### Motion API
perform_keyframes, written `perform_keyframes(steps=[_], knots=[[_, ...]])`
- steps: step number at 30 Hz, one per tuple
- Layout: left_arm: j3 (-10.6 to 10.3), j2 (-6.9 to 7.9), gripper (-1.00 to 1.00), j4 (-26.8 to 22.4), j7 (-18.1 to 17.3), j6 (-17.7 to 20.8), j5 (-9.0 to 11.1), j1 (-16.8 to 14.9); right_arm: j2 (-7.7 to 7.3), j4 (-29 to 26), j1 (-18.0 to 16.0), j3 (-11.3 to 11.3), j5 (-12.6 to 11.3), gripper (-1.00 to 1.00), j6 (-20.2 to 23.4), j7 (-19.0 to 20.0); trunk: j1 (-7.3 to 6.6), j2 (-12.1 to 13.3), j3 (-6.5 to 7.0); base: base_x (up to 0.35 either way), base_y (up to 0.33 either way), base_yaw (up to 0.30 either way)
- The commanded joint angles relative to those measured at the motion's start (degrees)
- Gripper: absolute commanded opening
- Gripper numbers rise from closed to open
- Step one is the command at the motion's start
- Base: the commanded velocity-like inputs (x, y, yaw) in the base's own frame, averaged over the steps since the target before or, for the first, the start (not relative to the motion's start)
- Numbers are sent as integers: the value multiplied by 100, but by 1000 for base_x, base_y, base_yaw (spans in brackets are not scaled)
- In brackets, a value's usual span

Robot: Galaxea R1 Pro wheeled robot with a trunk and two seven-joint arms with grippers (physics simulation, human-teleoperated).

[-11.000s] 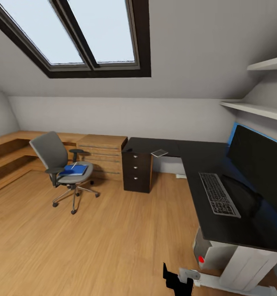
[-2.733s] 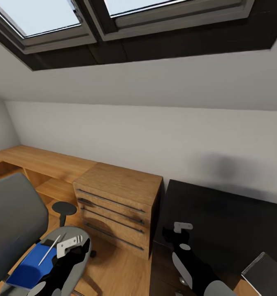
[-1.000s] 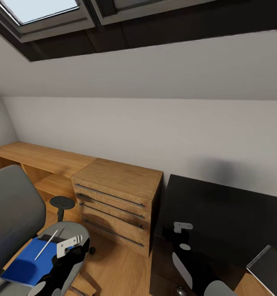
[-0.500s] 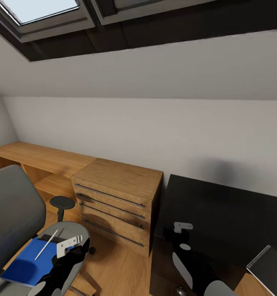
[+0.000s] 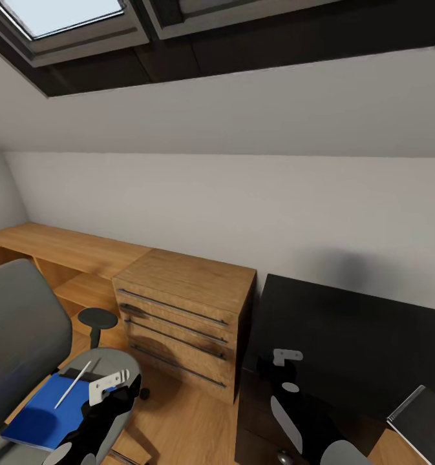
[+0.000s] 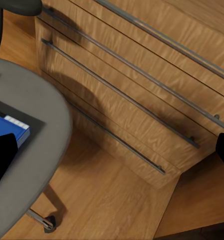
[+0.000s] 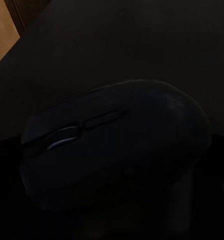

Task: In the bedroom, organize the workspace by keeping the computer under the desk, ensuring the monitor is on the desk, placing the keyboard on the desk next to the monitor, placing the mouse on the desk next to the keyboard, moving the folder from the swivel chair onto the desk next to the mouse, stacking the notebook on top of the folder with the pen on top of the notebook, and positioning the swivel chair next to the desk.

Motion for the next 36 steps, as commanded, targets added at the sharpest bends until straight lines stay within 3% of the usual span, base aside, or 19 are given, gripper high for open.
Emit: perform_keyframes(steps=[1,18,27,30,33,34,35,36], knots=[[4,-3,100,-12,28,28,61,0,-5,101,-2,38,-75,-100,49,-51,1,-3,-6,0,0,0],[4,-3,100,-2,27,36,61,0,-5,113,-2,38,-78,-100,48,-50,1,-3,-6,0,0,0],[4,-3,100,52,28,41,53,0,-26,92,-2,14,-91,-100,34,-61,-197,358,155,0,0,0],[4,-6,100,58,79,44,52,0,-156,17,-2,1,-103,-100,55,-71,-263,479,209,0,0,0],[-11,-26,100,67,501,50,59,0,-361,-312,1,-4,-137,-100,157,-74,-329,599,263,0,0,0],[-131,-80,100,93,866,56,64,0,-486,-635,6,-6,-185,-100,394,-77,-351,639,281,-86,0,0],[-400,-156,100,152,1203,55,67,0,-624,-1065,22,-16,-320,-100,739,-83,-373,679,299,-204,0,0],[-561,-186,100,204,1373,53,68,-3,-719,-1345,39,-22,-448,-100,941,-88,-395,719,317,-251,0,0]])
